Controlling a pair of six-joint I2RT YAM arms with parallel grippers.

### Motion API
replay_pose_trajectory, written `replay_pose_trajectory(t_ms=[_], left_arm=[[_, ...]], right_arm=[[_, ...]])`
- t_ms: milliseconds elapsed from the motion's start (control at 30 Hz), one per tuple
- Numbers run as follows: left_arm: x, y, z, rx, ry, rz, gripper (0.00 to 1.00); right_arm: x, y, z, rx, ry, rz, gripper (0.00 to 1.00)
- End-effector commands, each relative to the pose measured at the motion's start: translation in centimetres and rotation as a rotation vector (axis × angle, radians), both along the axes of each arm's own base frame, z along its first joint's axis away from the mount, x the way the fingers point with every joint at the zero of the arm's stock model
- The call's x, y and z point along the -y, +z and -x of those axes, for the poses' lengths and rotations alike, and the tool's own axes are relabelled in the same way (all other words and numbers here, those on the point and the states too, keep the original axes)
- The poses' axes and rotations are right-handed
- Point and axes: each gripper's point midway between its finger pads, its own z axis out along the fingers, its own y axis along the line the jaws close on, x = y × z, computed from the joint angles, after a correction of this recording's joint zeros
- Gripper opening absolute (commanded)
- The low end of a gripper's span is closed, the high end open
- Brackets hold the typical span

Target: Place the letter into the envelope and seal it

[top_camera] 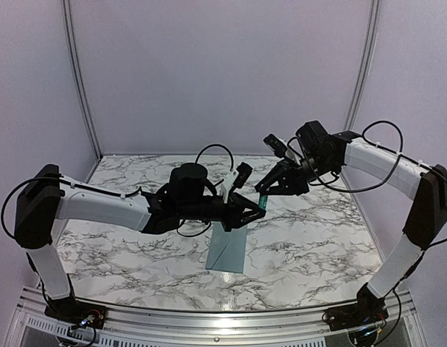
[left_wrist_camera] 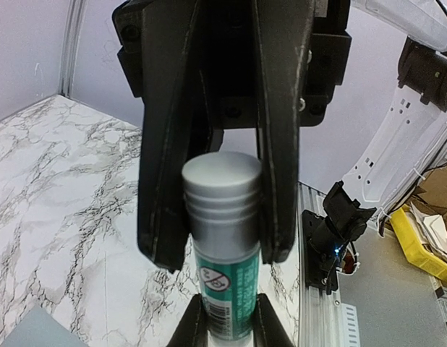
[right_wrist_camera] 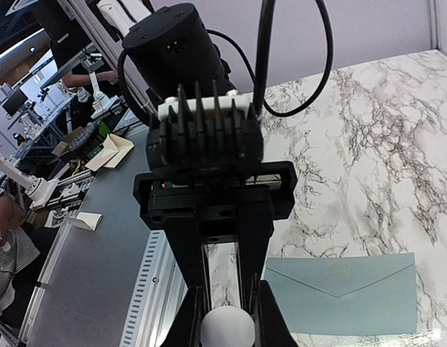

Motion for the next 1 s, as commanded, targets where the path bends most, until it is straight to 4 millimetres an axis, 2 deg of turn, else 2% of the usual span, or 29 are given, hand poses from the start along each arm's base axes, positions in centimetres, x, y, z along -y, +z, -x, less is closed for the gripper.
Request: replay_pose_trajectory(t_ms=[0, 67, 200, 233, 300, 400, 467, 500, 567, 600, 700, 800, 867, 967], left_arm=[[-0.6, 2.8, -1.6, 0.038, 0.094, 0.07, 0.0], [-1.1, 3.7, -3.4, 0.025, 0.223, 0.115, 0.0], [-2.9, 6.1, -6.5, 0.014, 0.45, 0.258, 0.0], [-2.9, 6.3, -6.9, 0.013, 0.471, 0.267, 0.0], [-2.7, 6.0, -7.1, 0.01, 0.474, 0.262, 0.0], [-2.6, 4.1, -6.7, -0.015, 0.452, 0.227, 0.0], [-2.7, 2.4, -6.3, -0.041, 0.434, 0.192, 0.0], [-2.6, 1.5, -5.6, -0.057, 0.399, 0.168, 0.0], [-2.7, -0.3, -4.7, -0.082, 0.361, 0.122, 0.0], [-2.8, -1.1, -4.3, -0.096, 0.341, 0.098, 0.0], [-3.1, -3.5, -2.8, -0.138, 0.282, 0.021, 0.0], [-3.5, -4.9, -1.2, -0.16, 0.219, -0.051, 0.0], [-3.9, -5.5, -0.3, -0.169, 0.186, -0.101, 0.0], [-4.7, -6.6, 1.1, -0.195, 0.13, -0.199, 0.0]], right_arm=[[-0.4, -0.8, 0.1, -0.053, -0.003, 0.001, 0.0], [-0.5, -2.3, -0.9, -0.069, -0.065, 0.048, 0.0], [0.1, -9.1, -4.4, -0.008, -0.336, 0.296, 0.0], [0.3, -9.8, -4.6, -0.018, -0.349, 0.321, 0.0], [0.2, -9.9, -4.9, -0.029, -0.352, 0.336, 0.0], [0.0, -8.0, -5.3, 0.003, -0.345, 0.309, 0.1], [-0.2, -6.4, -5.4, 0.033, -0.327, 0.283, 0.22], [-0.3, -5.6, -5.4, 0.056, -0.313, 0.272, 0.32], [-0.3, -3.8, -5.7, 0.076, -0.301, 0.253, 0.46], [-0.2, -2.5, -5.7, 0.087, -0.285, 0.227, 0.5], [0.4, 1.8, -6.1, 0.117, -0.246, 0.144, 0.6], [2.0, 5.2, -6.9, 0.162, -0.262, 0.084, 0.66], [3.3, 6.3, -7.2, 0.212, -0.296, 0.074, 0.7], [5.3, 5.1, -8.3, 0.296, -0.39, 0.15, 0.8]])
